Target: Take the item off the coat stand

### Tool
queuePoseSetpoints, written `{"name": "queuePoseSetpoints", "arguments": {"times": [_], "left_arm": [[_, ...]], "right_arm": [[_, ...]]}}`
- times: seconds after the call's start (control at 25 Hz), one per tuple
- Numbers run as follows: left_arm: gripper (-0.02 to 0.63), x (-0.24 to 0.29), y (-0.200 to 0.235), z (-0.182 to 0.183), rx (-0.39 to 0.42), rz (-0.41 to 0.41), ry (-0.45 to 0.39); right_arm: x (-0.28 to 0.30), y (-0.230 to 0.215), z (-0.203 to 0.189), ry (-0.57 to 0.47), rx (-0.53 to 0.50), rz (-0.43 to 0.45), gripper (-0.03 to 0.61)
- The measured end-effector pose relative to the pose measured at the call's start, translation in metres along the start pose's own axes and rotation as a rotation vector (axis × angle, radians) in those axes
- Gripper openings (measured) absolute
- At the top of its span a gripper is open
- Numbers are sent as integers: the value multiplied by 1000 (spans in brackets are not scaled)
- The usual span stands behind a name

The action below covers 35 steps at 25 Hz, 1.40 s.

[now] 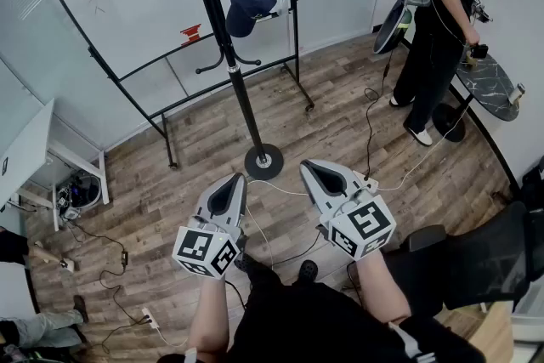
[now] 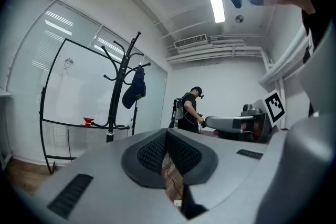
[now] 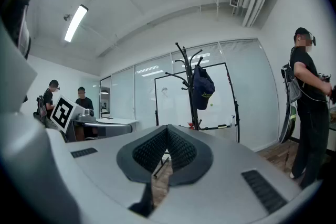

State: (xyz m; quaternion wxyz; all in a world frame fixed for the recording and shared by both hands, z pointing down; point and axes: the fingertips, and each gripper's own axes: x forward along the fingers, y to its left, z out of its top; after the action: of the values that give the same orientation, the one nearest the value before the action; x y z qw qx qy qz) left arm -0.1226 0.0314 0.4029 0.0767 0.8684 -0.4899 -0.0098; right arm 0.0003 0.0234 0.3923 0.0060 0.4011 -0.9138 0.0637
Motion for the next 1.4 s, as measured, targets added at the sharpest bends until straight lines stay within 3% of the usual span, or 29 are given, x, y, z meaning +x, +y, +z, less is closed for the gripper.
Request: {"name": "queuePoseSetpoints", "arguments": {"times": [0.56,0.96,1.4], "left_arm": [[14,-3,-5,-8,1,-3,5],[15,1,-35,-28,3,-3,44],[15,14,-33,-43,-13,19,78]], "right_arm": [[-6,18,-1,-14,-36,64,31],[-30,7,-30,17,62,63,31],[-29,-23,-37,40,115,32,32]]}}
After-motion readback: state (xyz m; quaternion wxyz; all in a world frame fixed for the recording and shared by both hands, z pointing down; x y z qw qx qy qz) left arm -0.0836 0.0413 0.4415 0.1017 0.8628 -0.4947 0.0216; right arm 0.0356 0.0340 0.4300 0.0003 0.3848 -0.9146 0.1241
